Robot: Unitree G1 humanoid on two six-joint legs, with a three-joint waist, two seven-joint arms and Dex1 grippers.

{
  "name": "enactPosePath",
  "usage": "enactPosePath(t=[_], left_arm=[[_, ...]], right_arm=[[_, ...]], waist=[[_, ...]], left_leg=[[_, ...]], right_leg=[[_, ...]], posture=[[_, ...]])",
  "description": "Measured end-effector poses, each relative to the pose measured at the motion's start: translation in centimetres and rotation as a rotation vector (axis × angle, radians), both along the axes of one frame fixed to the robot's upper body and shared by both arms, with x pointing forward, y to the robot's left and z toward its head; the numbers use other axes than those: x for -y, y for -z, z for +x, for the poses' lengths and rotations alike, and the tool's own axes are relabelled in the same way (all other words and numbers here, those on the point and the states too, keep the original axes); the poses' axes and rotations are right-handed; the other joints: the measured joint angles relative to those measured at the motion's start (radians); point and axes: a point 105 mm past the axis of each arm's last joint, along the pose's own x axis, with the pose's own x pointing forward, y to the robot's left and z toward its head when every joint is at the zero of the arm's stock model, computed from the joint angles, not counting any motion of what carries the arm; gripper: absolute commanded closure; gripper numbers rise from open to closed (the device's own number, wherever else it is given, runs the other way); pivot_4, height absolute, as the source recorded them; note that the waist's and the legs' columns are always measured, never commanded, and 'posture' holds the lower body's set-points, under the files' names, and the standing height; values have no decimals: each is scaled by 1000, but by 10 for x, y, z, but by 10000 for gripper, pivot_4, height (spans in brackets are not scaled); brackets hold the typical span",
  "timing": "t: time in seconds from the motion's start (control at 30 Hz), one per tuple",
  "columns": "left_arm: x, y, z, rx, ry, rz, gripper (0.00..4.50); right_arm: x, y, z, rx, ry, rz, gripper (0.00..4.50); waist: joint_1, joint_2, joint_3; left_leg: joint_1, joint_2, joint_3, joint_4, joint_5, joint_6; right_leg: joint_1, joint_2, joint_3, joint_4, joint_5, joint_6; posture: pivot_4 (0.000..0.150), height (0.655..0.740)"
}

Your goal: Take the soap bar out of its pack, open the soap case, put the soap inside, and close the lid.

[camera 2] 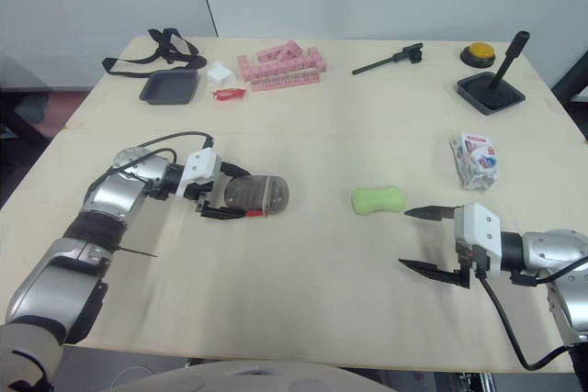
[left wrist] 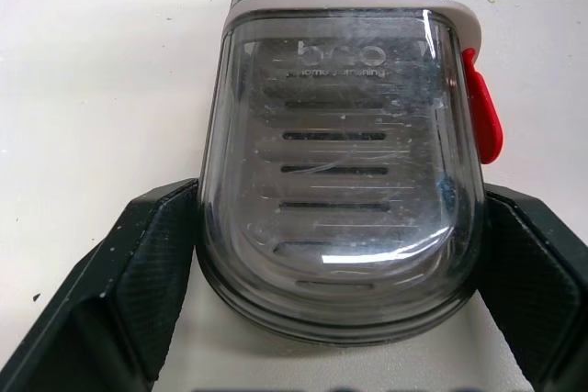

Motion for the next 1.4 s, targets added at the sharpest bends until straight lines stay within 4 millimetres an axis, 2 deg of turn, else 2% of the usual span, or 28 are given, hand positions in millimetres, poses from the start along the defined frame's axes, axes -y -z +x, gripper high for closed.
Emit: enactPosePath(t=[0.03, 0.27, 0.4, 0.63, 0.97, 1.13, 1.27, 1.4], left_arm=[[0, 0, 0, 1, 1, -1, 10347], [0, -1, 0, 16, 11, -3, 10423], [0, -2, 0, 19, 11, -5, 10423], [1, -3, -1, 17, 19, -6, 10423], [0, -7, 0, 9, 13, -37, 10423], [8, -22, -5, 67, 45, -94, 10423], [15, -27, -15, 105, 81, -122, 10423], [29, -39, -24, 182, 112, -167, 10423]], right_arm=[[0, 0, 0, 0, 0, 0, 0], [-2, -2, -2, -46, -6, 61, 0], [-14, -14, -9, -92, -54, 170, 0], [-28, -35, -13, -58, -123, 278, 0], [-29, -37, -14, -45, -134, 271, 0], [-23, -22, -1, -89, -16, 134, 0], [-28, -34, 9, -171, 43, 165, 0], [-49, -62, 13, -291, 56, 179, 0]], waist=[[0, 0, 0], [0, 0, 0], [0, 0, 0], [1, 0, 0], [2, 0, 0], [1, 0, 0], [-2, 0, 0], [1, 0, 0]], left_leg=[[0, 0, 0, 0, 0, 0], [0, 0, 0, 0, 0, 0], [0, 0, 0, 0, 0, 0], [0, 0, 0, 0, 0, 1], [-1, 0, 0, 0, 0, 1], [-1, 0, 0, 0, 0, 0], [0, 0, 0, -1, 1, 1], [1, 0, -1, -1, 1, 1]], right_leg=[[0, 0, 0, 0, 0, 0], [0, 0, 0, 0, 0, 0], [0, 0, -1, 0, 0, 0], [0, -1, -1, 0, 0, 0], [0, -1, -2, 0, 0, 0], [0, -1, -2, 0, 0, 0], [0, -1, -2, 0, 0, 0], [1, -1, -2, 0, 0, 0]], posture=[[1500, 7109], [1500, 7109], [1500, 7109], [1500, 7109], [1500, 7109], [1500, 7109], [1500, 7109], [1500, 7109]])
